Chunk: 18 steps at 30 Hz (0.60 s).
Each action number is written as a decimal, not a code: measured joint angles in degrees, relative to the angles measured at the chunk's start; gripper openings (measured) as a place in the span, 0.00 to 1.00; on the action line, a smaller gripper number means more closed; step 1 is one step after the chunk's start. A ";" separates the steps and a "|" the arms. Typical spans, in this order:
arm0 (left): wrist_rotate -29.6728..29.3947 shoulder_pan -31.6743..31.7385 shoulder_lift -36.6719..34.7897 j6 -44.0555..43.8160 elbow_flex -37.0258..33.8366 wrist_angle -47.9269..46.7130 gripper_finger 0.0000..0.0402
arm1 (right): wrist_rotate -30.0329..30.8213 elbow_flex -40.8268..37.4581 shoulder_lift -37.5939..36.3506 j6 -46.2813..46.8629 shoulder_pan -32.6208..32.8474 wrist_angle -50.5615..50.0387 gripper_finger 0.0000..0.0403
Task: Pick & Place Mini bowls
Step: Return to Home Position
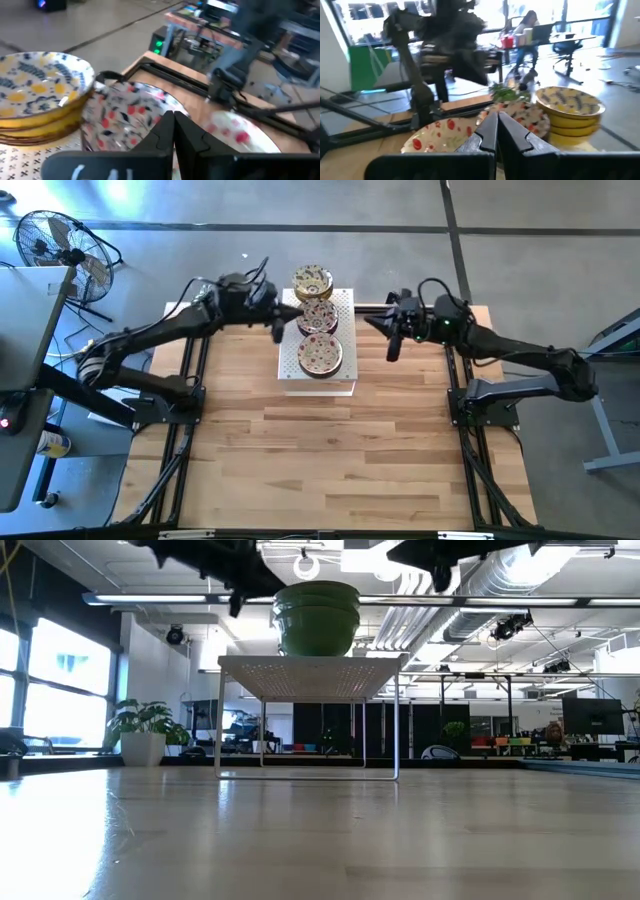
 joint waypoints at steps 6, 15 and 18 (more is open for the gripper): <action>1.26 -0.13 -9.79 4.16 -8.34 1.28 0.00 | 1.87 -2.36 -5.80 -5.49 -0.04 -1.59 0.00; 1.10 -0.05 -18.23 6.94 -13.98 -6.02 0.00 | 4.70 -3.06 -9.11 -11.00 -0.04 -2.71 0.00; 1.05 -0.05 -18.23 6.94 -13.98 -8.94 0.00 | 4.70 -3.06 -9.04 -10.82 -0.04 -2.71 0.00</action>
